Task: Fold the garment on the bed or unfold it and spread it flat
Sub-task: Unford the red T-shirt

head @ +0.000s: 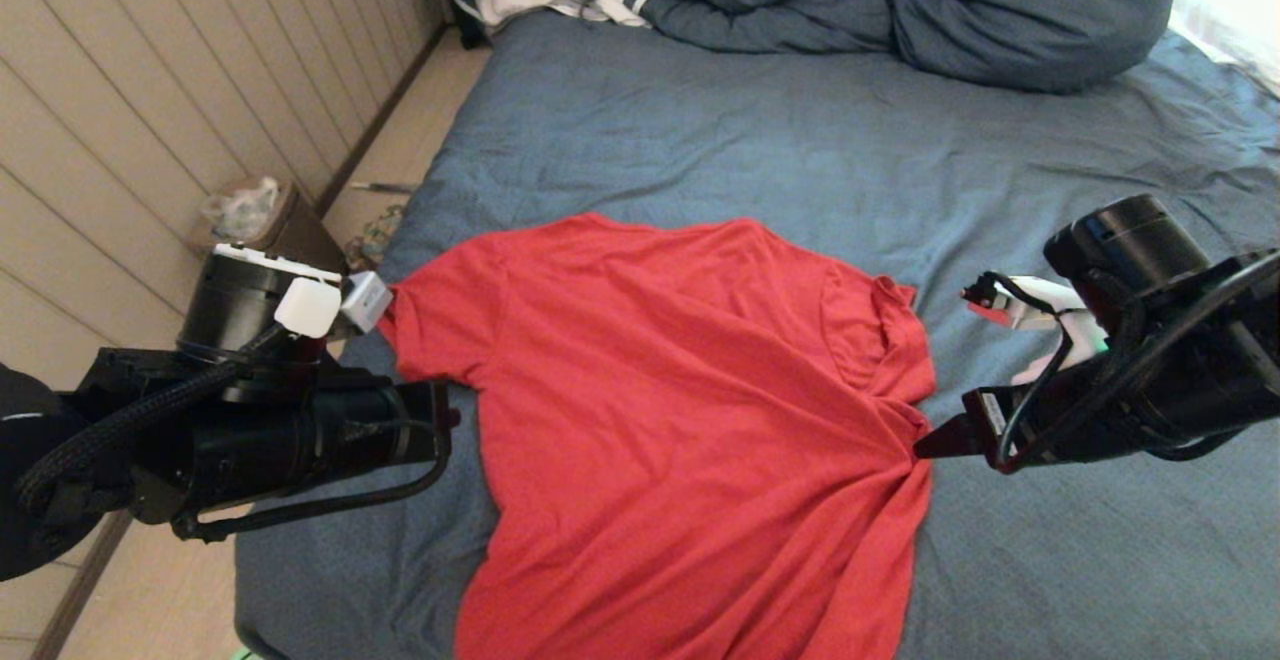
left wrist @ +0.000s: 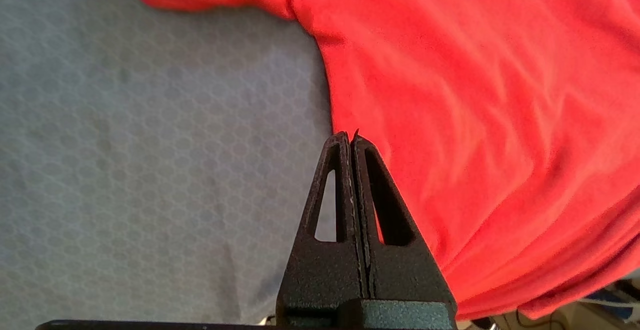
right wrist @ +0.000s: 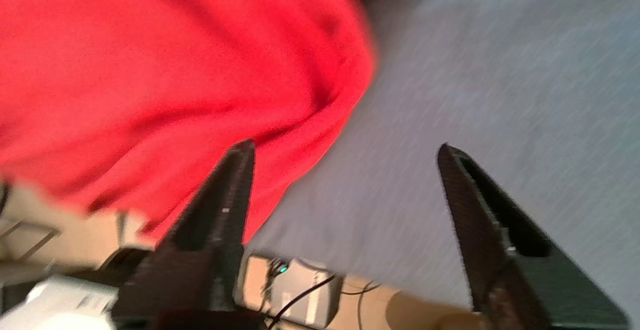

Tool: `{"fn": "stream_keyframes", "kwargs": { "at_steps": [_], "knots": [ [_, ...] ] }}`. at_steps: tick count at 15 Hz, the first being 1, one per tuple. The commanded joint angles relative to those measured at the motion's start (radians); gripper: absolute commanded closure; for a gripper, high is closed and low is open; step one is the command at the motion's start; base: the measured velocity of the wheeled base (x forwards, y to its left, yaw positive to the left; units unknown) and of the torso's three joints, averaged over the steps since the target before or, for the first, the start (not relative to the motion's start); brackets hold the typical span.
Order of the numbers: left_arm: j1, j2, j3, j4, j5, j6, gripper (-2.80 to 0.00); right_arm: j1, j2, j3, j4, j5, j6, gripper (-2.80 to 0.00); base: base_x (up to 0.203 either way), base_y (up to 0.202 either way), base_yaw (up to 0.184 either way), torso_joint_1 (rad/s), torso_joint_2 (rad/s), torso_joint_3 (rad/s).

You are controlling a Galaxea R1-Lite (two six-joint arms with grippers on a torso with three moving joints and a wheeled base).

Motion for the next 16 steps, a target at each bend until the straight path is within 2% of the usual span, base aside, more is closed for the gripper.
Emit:
{"fn": "stream_keyframes", "kwargs": {
  "at_steps": [1,4,5,10,16],
  "knots": [
    [0.0,0.008,0.003,-0.002,0.0,-0.006,0.0,0.043,-0.102,0.055,0.009,0.033,0.012,-2.8,0.0,0.0,0.0,0.0,0.0,0.0],
    [0.0,0.009,0.006,-0.003,-0.003,-0.008,0.0,0.194,-0.117,0.114,0.016,0.044,0.066,-2.8,0.0,0.0,0.0,0.0,0.0,0.0],
    [0.0,0.009,0.009,-0.003,-0.007,-0.01,0.0,0.236,-0.111,0.124,0.017,0.041,0.085,0.0,0.0,0.0,0.0,0.0,0.0,0.0],
    [0.0,0.008,0.02,-0.003,-0.019,-0.014,0.0,0.416,-0.088,0.176,0.081,-0.038,0.107,0.0,0.0,0.0,0.0,0.0,0.0,0.0],
    [0.0,-0.006,0.034,-0.003,-0.027,-0.015,0.0,0.543,0.032,0.194,0.083,-0.118,0.132,0.0,0.0,0.0,0.0,0.0,0.0,0.0]
  ]
}}
